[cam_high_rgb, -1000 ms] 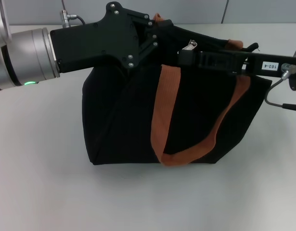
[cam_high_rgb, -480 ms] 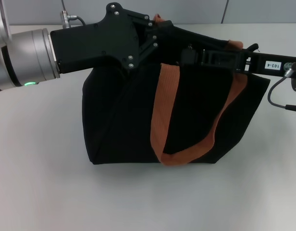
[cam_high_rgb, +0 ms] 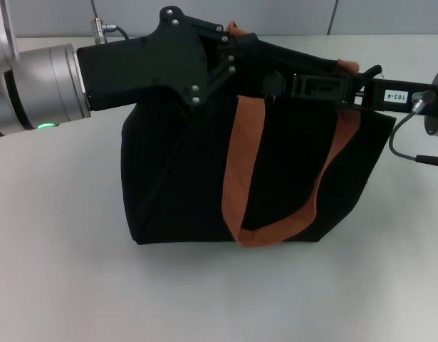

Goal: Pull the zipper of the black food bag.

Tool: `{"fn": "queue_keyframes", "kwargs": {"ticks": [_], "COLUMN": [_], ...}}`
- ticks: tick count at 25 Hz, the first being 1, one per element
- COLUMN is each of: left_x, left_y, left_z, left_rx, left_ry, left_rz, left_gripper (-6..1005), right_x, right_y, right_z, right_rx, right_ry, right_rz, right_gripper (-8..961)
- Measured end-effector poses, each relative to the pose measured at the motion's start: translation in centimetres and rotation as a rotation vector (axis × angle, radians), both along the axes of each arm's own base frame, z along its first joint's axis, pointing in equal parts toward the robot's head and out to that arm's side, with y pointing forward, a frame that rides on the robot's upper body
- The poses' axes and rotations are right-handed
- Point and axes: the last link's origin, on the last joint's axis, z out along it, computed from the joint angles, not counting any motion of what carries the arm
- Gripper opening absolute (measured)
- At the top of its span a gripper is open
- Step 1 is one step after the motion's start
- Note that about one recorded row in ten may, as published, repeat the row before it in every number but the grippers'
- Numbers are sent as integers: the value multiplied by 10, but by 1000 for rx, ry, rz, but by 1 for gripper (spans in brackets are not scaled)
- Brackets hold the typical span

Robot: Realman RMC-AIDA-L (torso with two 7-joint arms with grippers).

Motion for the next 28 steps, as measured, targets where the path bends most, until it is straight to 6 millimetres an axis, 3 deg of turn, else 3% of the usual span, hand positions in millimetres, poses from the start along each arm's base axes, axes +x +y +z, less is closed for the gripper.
{"fn": "queue_keyframes", "kwargs": {"ticks": [7,12,18,28], "left_x": [0,0,-3,-43], "left_y": [-1,-1,-1,-2], "left_z": [1,1,1,-4], "left_rx": [0,0,1,20], "left_ry": [-8,-8,-11,-110], "left_rz": [1,1,13,162], "left_gripper": [29,29,29,29], "right_x": [2,3,3,-15], "right_y": [-2,-2,-2,7], "right_z": [2,3,3,-3], "right_rx": [-6,-7,-7,-42], "right_ry": [1,8,12,-17], "right_rz": [-4,-11,-12,16], "right_gripper": [253,80,-2,-2]}}
